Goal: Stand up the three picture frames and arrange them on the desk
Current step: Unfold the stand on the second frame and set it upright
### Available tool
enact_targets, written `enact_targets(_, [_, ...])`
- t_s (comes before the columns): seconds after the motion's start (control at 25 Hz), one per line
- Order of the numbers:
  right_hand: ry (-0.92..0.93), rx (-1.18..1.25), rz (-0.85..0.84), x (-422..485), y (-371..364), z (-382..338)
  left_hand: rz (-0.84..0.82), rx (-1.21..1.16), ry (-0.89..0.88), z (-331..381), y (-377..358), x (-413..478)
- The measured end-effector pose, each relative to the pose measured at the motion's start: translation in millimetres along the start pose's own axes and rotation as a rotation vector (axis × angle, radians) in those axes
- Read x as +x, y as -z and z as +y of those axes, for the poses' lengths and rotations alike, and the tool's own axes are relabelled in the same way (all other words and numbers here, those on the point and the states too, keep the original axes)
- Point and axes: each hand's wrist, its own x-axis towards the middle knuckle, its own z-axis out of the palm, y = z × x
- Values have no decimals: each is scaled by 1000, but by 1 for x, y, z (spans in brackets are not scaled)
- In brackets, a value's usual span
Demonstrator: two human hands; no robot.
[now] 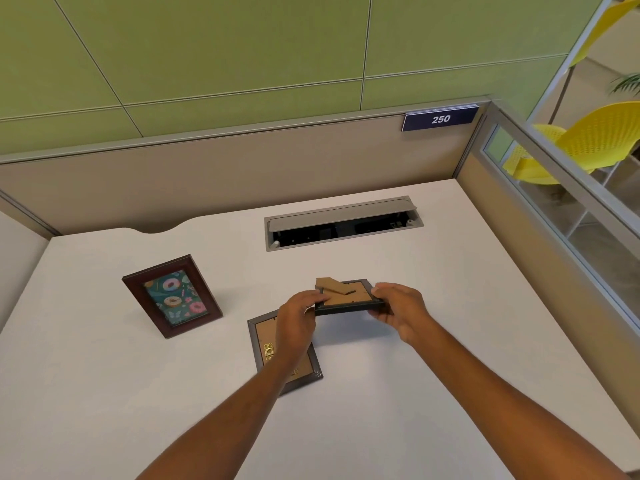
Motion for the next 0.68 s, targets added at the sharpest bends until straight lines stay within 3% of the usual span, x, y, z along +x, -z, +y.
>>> enact_targets(0.24, [80, -161, -113, -9, 3, -14, 27, -86, 27, 15, 7, 22])
enact_targets(0.44, [248, -192, -350, -8, 10, -23, 21, -38, 23, 23, 21, 46])
enact_targets(0.68, [420, -356, -263, -2, -1, -32, -11, -57, 80, 28, 27, 65])
